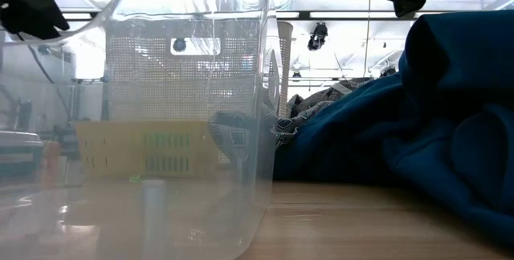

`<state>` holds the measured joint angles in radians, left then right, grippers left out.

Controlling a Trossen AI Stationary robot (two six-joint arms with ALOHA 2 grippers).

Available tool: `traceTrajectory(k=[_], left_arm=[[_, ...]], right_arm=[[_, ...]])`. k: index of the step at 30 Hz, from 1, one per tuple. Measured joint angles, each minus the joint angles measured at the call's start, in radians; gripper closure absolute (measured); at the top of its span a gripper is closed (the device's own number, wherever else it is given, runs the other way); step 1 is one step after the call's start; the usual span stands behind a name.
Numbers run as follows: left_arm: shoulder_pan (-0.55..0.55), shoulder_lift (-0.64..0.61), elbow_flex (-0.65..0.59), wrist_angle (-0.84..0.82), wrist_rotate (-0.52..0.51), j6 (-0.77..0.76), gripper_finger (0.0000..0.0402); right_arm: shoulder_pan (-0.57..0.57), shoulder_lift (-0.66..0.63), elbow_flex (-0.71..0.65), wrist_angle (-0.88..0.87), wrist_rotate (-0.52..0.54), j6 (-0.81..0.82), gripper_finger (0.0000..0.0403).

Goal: Pick & Place Medicine items
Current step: Put the black bandage into the yellow bin

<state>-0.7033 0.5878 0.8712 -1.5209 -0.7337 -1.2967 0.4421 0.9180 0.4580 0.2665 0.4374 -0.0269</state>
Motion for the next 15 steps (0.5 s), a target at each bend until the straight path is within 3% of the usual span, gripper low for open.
traceTrajectory(k=[10,15], left_arm=[[0.003,-0.006,0.06,0.037,-0.138,0.079,0.011],[0.003,-0.009,0.067,0.183,-0.169,0.323,0.011]], right_arm=[[0.0,0.0,0.0,0.0,0.0,0.0,0.0223],[0.0,0.0,0.0,0.0,0.0,0.0,0.0222]])
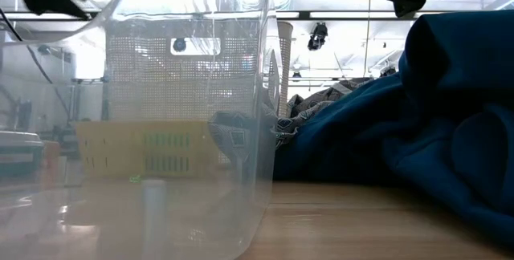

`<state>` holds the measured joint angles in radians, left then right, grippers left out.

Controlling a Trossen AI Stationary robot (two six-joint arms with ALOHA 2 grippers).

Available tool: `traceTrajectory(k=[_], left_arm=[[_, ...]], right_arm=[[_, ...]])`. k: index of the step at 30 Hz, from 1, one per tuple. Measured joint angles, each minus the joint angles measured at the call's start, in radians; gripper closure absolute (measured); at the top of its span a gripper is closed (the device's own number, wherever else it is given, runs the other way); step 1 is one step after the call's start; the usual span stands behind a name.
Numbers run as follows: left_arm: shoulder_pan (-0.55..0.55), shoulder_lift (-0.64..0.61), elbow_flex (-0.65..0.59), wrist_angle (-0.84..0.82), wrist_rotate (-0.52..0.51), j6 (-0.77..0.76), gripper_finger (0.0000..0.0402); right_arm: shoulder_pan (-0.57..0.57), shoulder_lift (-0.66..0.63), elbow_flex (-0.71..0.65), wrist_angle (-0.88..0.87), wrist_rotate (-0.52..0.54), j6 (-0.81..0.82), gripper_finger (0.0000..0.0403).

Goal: Pick & Place Medicine items
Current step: Put the black bandage into the yellow bin

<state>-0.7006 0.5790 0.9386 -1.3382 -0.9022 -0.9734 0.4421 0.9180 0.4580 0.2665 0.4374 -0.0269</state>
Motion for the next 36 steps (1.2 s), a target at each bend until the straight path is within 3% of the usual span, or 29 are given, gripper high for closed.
traceTrajectory(k=[5,9,13,21,36], left_arm=[[0.0,-0.001,-0.01,0.285,0.015,0.402,0.011],[0.0,-0.009,-0.008,0.388,0.029,0.553,0.011],[0.004,-0.052,-0.011,0.329,-0.001,0.517,0.011],[0.004,-0.205,-0.016,0.13,-0.096,0.216,0.011],[0.005,-0.233,-0.051,0.037,-0.183,0.16,0.011]], right_arm=[[0.0,0.0,0.0,0.0,0.0,0.0,0.0224],[0.0,0.0,0.0,0.0,0.0,0.0,0.0224],[0.0,0.0,0.0,0.0,0.0,0.0,0.0222],[0.0,0.0,0.0,0.0,0.0,0.0,0.0226],[0.0,0.0,0.0,0.0,0.0,0.0,0.0227]])
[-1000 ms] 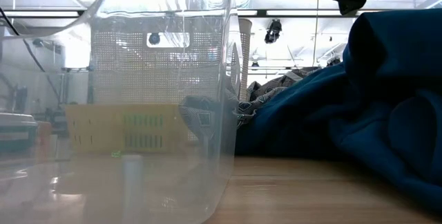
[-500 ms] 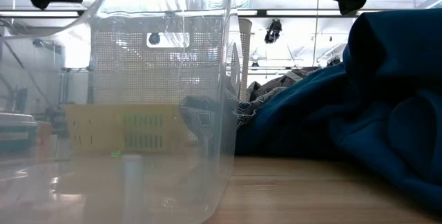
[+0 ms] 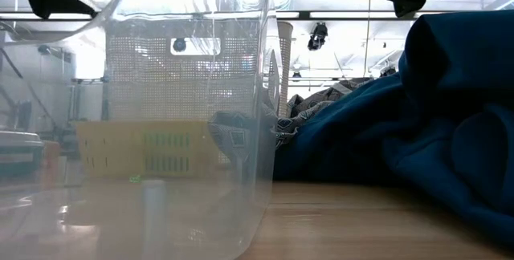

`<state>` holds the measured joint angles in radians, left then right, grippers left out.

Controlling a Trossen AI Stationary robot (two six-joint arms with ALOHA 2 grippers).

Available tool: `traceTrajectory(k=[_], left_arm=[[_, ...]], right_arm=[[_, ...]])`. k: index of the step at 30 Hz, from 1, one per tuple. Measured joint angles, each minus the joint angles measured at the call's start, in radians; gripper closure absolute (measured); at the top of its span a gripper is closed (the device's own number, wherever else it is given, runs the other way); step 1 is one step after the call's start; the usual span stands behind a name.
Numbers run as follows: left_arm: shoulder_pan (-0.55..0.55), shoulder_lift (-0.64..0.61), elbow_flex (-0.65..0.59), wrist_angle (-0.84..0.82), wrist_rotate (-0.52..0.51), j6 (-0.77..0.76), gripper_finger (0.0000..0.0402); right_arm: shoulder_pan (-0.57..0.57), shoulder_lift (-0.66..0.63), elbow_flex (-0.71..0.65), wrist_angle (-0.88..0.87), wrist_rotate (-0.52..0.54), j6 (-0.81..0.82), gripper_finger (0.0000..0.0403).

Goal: Pick & Place Medicine items
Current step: Put the black bandage into the yellow bin

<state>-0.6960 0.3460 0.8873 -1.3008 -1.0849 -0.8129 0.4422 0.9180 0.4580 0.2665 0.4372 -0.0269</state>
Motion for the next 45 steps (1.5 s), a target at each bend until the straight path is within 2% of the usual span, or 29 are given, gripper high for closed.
traceTrajectory(k=[3,5,12,18,23,26,32,34,38,41,45], left_arm=[[-0.001,0.0,-0.03,0.067,0.001,0.013,0.011],[-0.001,0.001,-0.058,0.159,0.007,0.073,0.011],[0.0,0.036,-0.188,0.655,0.077,0.501,0.011],[0.047,0.18,-0.254,0.938,0.083,0.661,0.011],[0.192,0.354,-0.231,1.088,0.129,0.686,0.011],[0.327,0.446,-0.169,1.091,0.257,0.728,0.011],[0.655,0.56,-0.03,1.014,0.66,0.761,0.011],[0.753,0.577,0.006,0.963,0.742,0.753,0.011],[0.889,0.584,0.073,0.781,0.758,0.682,0.011],[0.951,0.564,0.136,0.607,0.713,0.673,0.011],[0.967,0.525,0.224,0.401,0.61,0.615,0.011]], right_arm=[[0.0,0.0,0.0,0.0,0.0,0.0,0.0225],[0.0,0.0,0.0,0.0,0.0,0.0,0.0223],[0.0,0.0,0.0,0.0,0.0,0.0,0.0226],[0.0,0.0,0.0,0.0,0.0,0.0,0.0224],[0.0,0.0,0.0,0.0,0.0,0.0,0.0223],[0.0,0.0,0.0,0.0,0.0,0.0,0.0222],[0.0,0.0,0.0,0.0,0.0,0.0,0.0225],[0.0,0.0,0.0,0.0,0.0,0.0,0.0224],[0.0,0.0,0.0,0.0,0.0,0.0,0.0223],[0.0,0.0,0.0,0.0,0.0,0.0,0.0225],[0.0,0.0,0.0,0.0,0.0,0.0,0.0223]])
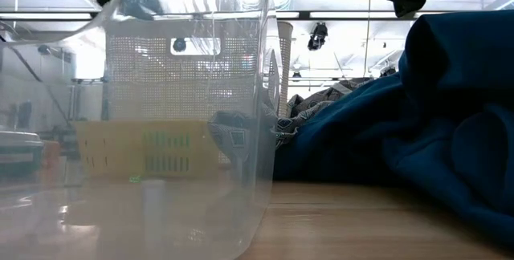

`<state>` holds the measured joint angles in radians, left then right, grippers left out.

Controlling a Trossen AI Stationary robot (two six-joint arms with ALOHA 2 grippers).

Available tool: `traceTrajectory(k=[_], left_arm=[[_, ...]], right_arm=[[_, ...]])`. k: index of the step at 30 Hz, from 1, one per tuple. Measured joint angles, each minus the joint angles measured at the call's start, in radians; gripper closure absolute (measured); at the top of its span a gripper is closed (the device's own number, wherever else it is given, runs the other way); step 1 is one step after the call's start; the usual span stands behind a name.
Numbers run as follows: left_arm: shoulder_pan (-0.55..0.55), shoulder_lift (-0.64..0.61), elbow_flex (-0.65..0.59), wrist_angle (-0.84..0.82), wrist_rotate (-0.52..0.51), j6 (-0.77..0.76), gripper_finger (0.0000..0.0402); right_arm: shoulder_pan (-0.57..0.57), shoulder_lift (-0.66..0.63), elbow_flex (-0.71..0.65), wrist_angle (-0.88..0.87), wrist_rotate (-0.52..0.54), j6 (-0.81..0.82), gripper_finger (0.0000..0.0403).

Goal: Pick & Place Medicine items
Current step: Put the black bandage into the yellow bin

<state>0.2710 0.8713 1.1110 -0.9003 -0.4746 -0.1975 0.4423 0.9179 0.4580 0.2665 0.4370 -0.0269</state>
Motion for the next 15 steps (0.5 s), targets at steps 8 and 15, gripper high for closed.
traceTrajectory(k=[8,15], left_arm=[[0.0,-0.057,0.052,-0.295,-0.121,-0.157,0.011],[0.003,-0.058,-0.02,-0.451,-0.102,-0.255,0.011]], right_arm=[[0.0,0.0,0.0,0.0,0.0,0.0,0.0227],[0.0,0.0,0.0,0.0,0.0,0.0,0.0223]])
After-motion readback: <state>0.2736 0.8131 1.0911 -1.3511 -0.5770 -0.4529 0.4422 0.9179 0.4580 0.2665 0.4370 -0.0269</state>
